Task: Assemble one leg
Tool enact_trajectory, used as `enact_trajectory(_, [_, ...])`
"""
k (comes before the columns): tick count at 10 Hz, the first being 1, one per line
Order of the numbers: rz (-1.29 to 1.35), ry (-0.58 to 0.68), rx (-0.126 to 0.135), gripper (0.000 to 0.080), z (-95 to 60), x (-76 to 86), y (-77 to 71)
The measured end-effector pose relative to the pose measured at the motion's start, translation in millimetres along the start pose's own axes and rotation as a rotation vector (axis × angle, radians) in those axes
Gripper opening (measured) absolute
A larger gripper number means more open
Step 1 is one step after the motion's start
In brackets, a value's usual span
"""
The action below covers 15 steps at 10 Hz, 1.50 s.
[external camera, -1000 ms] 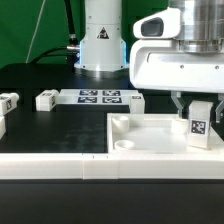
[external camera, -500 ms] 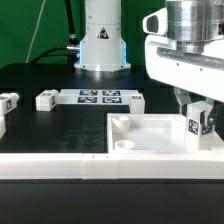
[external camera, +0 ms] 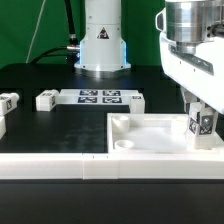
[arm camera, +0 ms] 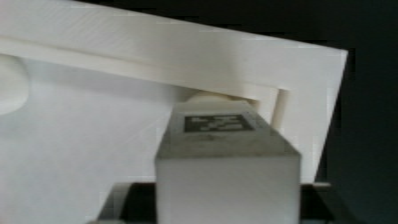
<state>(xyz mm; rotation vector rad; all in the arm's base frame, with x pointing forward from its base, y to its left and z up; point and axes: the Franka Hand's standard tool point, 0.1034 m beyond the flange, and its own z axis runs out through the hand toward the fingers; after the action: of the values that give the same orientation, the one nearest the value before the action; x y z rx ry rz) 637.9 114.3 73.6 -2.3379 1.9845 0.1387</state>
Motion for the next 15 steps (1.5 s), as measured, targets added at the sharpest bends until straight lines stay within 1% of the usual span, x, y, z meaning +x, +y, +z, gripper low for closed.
enact_trajectory(1, [-0.045, 0.000, 0.000, 0.0292, 0.1, -0.2, 0.0])
enact_trajectory(2, [-0.073, -0.001, 0.005, 0.0386, 0.0, -1.8, -1.0])
enact_trajectory(3, [-0.146, -0.001, 0.005, 0.0559, 0.1, -3.1, -0.9])
enact_trajectory(4, [-0.282, -0.001, 0.004, 0.0559, -0.1, -3.6, -1.0])
enact_trajectory(5, [-0.365, 0.001, 0.004, 0.0633, 0.0, -5.1, -1.3])
enact_trajectory(6, [-0.506, 0.010, -0.002, 0.0645, 0.2, -5.7, -0.8])
enact_trajectory(8, [-0.699, 0.009, -0.002, 0.0649, 0.0, -6.0, -1.0])
enact_trajectory(9, [-0.836, 0.011, 0.000, 0.0649, 0.6, -5.1, -0.9])
enact_trajectory(11, [-1.083, 0.029, -0.019, 0.0649, 1.0, -8.8, -0.6])
enact_trajectory(12, [-1.214, 0.029, -0.020, 0.0649, -0.4, -8.3, -1.8])
enact_trajectory(14, [-1.447, 0.036, -0.036, 0.0649, -1.3, -5.4, -2.1])
enact_trajectory(15, [-1.511, 0.045, -0.039, 0.0649, -1.7, -5.2, -3.0])
